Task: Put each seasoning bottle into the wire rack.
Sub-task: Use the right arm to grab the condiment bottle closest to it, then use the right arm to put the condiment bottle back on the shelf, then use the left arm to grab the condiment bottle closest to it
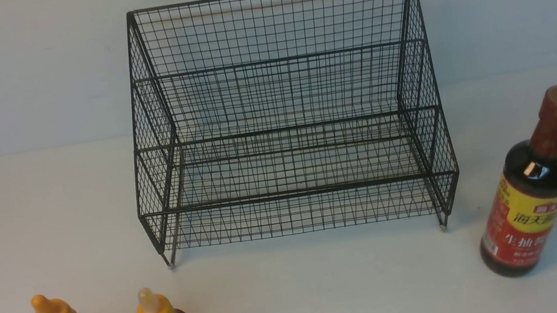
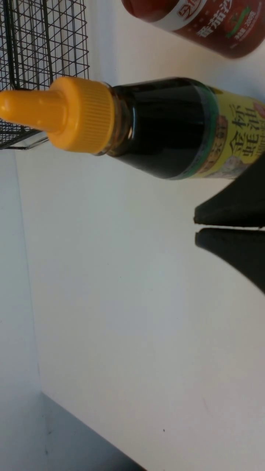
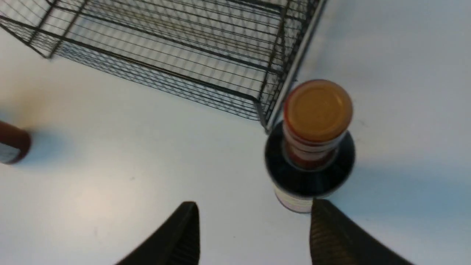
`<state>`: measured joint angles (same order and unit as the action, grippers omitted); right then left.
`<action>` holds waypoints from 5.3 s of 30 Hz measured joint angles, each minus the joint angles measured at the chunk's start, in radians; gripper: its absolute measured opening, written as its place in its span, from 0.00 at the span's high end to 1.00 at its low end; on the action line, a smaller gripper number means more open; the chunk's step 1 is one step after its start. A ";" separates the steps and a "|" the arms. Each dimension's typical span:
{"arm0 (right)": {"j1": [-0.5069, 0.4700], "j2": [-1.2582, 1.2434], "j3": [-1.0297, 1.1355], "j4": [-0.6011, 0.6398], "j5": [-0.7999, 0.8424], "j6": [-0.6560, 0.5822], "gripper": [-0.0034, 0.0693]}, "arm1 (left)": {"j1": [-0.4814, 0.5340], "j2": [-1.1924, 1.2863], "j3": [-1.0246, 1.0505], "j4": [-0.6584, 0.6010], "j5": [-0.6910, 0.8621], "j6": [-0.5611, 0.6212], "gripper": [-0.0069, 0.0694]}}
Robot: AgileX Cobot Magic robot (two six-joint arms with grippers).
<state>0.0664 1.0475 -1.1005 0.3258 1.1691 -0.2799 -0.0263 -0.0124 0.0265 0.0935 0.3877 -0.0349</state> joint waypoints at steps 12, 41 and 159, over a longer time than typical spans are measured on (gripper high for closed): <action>0.000 0.198 0.000 -0.034 -0.187 0.081 0.13 | 0.000 0.000 0.000 0.000 0.000 0.000 0.92; -0.001 0.256 -0.110 -0.036 -0.027 -0.012 0.58 | 0.000 0.000 0.000 0.000 -0.001 0.000 0.92; 0.169 -0.969 0.842 0.262 -0.873 -0.259 0.97 | 0.000 0.000 0.000 0.000 -0.001 0.000 0.92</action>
<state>0.2358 0.0788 -0.2581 0.5876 0.2965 -0.5388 -0.0259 -0.0124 0.0265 0.0932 0.3868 -0.0349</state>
